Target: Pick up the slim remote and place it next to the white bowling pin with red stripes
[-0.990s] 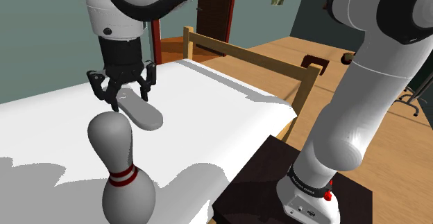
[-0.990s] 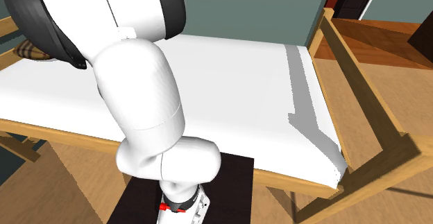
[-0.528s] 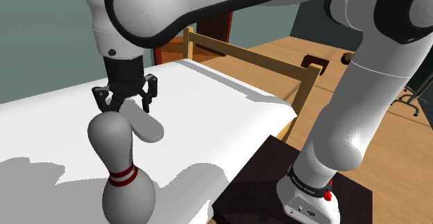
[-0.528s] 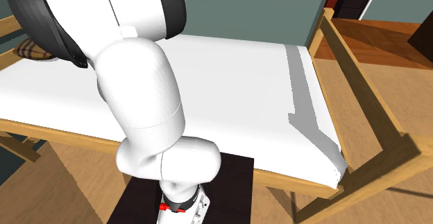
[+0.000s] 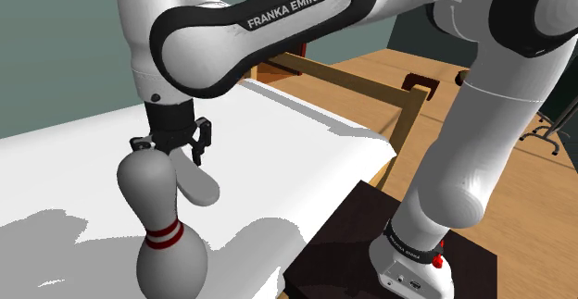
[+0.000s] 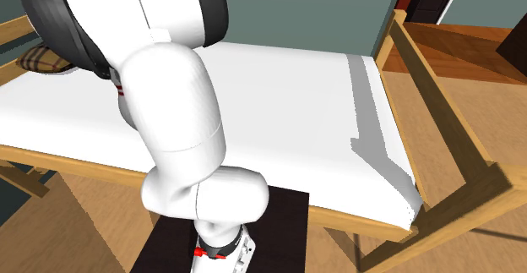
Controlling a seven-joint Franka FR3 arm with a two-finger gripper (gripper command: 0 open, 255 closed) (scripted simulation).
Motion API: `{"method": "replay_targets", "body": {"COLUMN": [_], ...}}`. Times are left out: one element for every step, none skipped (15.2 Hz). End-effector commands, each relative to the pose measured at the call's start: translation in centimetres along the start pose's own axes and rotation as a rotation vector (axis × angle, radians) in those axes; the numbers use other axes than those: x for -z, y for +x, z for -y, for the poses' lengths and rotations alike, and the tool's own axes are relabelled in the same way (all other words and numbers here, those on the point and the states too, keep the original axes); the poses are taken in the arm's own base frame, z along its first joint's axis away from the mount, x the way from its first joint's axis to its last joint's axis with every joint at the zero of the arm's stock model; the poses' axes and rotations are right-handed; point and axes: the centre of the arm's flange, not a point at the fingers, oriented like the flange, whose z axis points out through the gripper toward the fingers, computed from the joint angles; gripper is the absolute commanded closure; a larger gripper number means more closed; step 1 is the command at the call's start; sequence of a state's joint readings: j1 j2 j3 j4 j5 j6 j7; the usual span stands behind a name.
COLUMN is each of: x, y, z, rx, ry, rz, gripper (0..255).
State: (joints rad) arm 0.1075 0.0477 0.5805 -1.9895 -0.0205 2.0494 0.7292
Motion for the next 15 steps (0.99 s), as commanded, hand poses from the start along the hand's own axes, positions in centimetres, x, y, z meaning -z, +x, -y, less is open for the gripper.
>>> {"method": "replay_targets", "body": {"x": [-1.0,-1.6,-2.1,-2.6,-3.2,-3.7,-4.2,-4.7,-5.3,-5.8,-6.3,-6.8,-7.4,-7.9,-8.4], "y": [-0.1,-0.1,-0.1,-0.1,-0.1,-0.1,-0.1,-0.1,-0.1,-0.2,-0.2,-0.2,-0.2,-0.2,-0.2], "z": [0.0,0.0,0.0,0.0,0.0,-0.1,-0.1,-0.1,-0.1,-0.1,-0.1,-0.1,-0.1,-0.1,-0.1], "rx": [0.0,0.0,0.0,0.0,0.0,0.0,0.0,0.0,0.0,0.0,0.0,0.0,0.0,0.0,0.0], "ry": [0.0,0.0,0.0,0.0,0.0,0.0,0.0,0.0,0.0,0.0,0.0,0.0,0.0,0.0,0.0], "rz": [-0.001,-0.001,-0.001,-0.001,-0.001,-0.001,-0.001,-0.001,-0.001,-0.001,-0.001,-0.001,-0.001,-0.001,-0.001], "gripper": [255,255,255,255,255,255,255,255,255,255,255,255,255,255,255]}}
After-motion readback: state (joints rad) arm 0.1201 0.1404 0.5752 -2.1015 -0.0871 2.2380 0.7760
